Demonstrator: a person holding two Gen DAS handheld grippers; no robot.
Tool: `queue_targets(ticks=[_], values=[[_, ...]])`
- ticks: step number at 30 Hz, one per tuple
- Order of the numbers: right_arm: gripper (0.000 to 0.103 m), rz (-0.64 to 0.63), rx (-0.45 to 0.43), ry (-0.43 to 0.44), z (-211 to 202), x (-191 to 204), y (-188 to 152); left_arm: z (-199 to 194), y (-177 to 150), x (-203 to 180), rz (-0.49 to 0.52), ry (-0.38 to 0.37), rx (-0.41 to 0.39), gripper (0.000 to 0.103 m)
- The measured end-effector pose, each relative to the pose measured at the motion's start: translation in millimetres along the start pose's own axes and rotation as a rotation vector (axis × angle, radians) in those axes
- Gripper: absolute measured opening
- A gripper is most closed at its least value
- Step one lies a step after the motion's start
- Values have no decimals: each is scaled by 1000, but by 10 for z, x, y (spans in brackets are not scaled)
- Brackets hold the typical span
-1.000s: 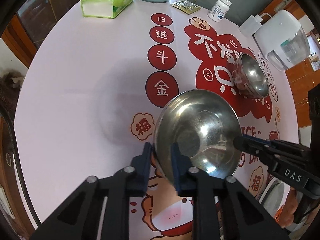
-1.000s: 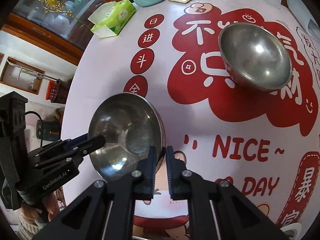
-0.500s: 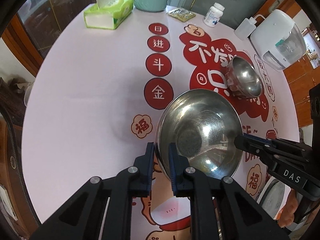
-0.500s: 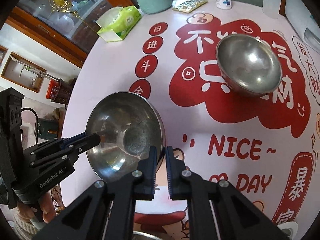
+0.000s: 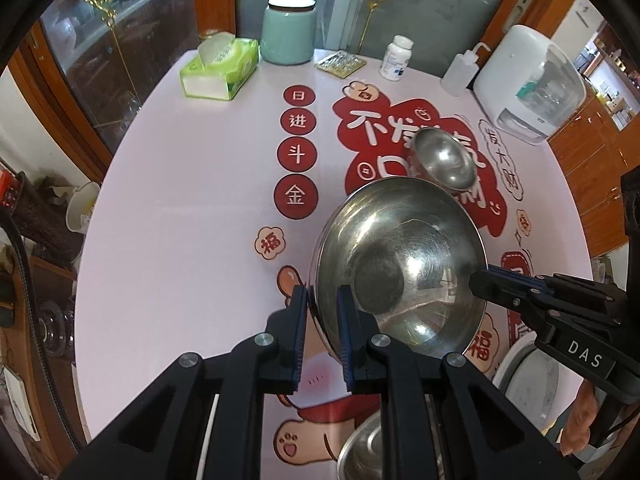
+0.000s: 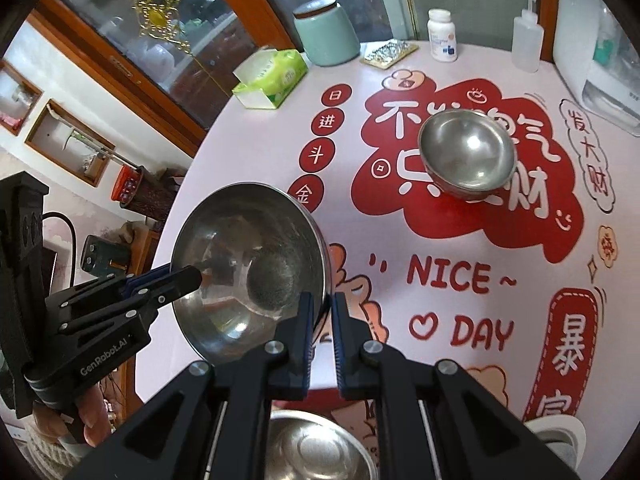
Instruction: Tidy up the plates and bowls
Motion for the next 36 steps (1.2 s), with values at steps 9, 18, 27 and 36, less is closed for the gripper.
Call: queue_targets(ticks=[9, 18, 27, 36], values=[[9, -11, -21, 5, -261, -39, -464, -215, -436, -276, 16, 14, -25, 12], [9, -27, -35, -6, -461, -92, -846, -341, -821, -518, 27, 16, -33, 12], [9, -53, -13, -10, -482, -113, -1130, -385, -1087, -664, 24, 37, -43, 12], [9, -82, 30, -15, -339, -141, -1338, -134, -1402, -665, -11, 31, 16, 12]])
Point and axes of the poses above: each gripper's, at about its wrist camera, not at the fingertips, and z roughly the way its jaws point, x to its left, y to its top, the point moved 2 cm from there along z, roughly the way its jaws point, and after that the axes turned 12 degrees about x, right-handed, at the moved point
